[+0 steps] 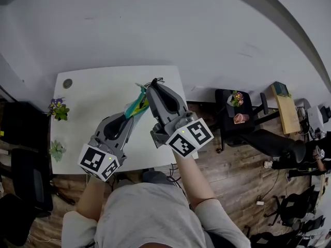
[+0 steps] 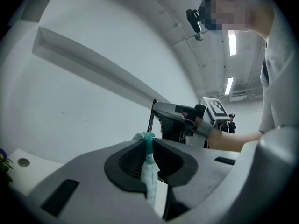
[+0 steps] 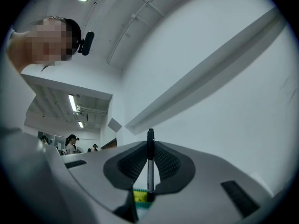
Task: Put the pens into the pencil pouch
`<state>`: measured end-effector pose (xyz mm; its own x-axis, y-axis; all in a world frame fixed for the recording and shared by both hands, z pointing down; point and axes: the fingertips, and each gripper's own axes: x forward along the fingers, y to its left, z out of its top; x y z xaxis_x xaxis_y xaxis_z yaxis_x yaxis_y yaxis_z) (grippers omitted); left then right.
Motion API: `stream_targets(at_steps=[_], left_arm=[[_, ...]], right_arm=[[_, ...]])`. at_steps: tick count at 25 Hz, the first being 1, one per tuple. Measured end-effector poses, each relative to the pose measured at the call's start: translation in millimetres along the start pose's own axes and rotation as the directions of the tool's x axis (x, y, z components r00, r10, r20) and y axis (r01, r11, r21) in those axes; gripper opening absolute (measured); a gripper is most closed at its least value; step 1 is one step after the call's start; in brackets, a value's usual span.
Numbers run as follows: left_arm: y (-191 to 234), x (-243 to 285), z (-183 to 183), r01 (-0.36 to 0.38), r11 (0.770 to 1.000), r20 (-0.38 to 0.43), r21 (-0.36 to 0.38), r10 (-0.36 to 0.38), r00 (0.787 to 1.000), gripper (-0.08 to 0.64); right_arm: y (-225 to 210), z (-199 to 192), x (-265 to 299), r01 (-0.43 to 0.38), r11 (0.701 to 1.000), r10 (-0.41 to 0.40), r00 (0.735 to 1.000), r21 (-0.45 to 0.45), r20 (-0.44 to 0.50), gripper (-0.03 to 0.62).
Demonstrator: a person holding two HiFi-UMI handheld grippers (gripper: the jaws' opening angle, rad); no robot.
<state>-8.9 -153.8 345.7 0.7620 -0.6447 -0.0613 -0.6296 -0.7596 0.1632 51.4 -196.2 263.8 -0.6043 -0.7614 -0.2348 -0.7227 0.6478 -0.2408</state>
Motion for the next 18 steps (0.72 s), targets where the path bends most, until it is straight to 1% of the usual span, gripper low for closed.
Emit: stream_targets(at_steps=[10,13,16,18], left_arm=[[-5,1,13,0.003,1.000,0.039,0.004,-0.003,0.999,0.066],[-5,3,18,0.002,1.000,0.052,0.007,-0.003,0.999,0.066],[-5,2,22,0.000,1.000,0.065,0.011,-0.001,0.998,0.066],[-5,2,24,-0.004,1.000,0.071,0.012,0.003,0.997,0.066]], right_arm=[[5,-28,-7,-0.046,0.996,0.051,0.997,0.081,-0.062,0.061],[9,-34,-7,-0.075,0.995,0.081,0.992,0.063,-0.093,0.061],[15,-35,-7,-0.101,0.995,0.103,0.988,0.026,-0.115,0.063],[17,-36,-7,-0.113,0.994,0.113,0.986,0.006,-0.126,0.075]])
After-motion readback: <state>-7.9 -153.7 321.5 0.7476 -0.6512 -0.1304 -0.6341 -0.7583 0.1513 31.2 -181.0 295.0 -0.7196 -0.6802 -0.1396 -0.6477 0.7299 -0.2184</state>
